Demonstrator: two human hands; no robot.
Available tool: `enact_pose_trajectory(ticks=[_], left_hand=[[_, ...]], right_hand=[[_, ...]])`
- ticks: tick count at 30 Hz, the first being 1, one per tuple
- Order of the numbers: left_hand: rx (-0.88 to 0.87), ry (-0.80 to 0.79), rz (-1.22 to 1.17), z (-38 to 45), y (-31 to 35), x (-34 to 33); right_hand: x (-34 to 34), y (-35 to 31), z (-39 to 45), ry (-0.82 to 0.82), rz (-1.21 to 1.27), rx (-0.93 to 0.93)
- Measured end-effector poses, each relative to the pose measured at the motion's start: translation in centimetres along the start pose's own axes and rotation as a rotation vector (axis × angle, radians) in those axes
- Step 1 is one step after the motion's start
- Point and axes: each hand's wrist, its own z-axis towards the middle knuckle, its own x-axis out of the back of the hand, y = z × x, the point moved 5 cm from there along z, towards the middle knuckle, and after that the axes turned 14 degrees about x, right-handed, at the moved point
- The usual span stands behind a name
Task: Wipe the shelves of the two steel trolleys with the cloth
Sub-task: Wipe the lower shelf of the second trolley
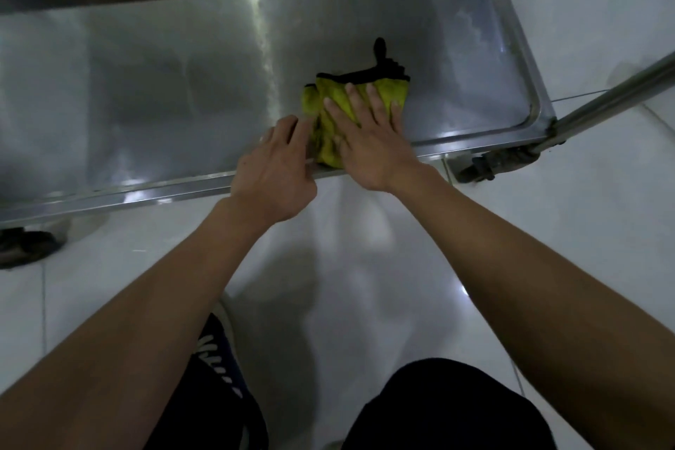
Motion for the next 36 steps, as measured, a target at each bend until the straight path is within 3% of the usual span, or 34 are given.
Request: enact_pose_trajectory(ticks=[9,14,19,29,36], left_hand=[[-0.031,0.061,0.056,0.1,0.7,-0.3],[-0.062,0.146,0.011,0.9,-2.1,1.2],[0.024,0.23,0.055,1.2,-6.3,1.4],[0.055,0.231,0.011,1.1,-6.9,1.1],[0.069,0.257,0.078,1.3,-6.2,1.7]], right_hand=[[2.3,12.9,-5.7,0.064,-0.004,-0.381],[2.6,13.7,-5.7,0.087,-0.029,-0.463],[2.3,10.1,-2.7,0.071,-0.122,-0.326],[0.2,-2.7,9.1,0.059,-0.133,0.029],[0.2,-4.5,10.9,0.08,-0.107,0.108]])
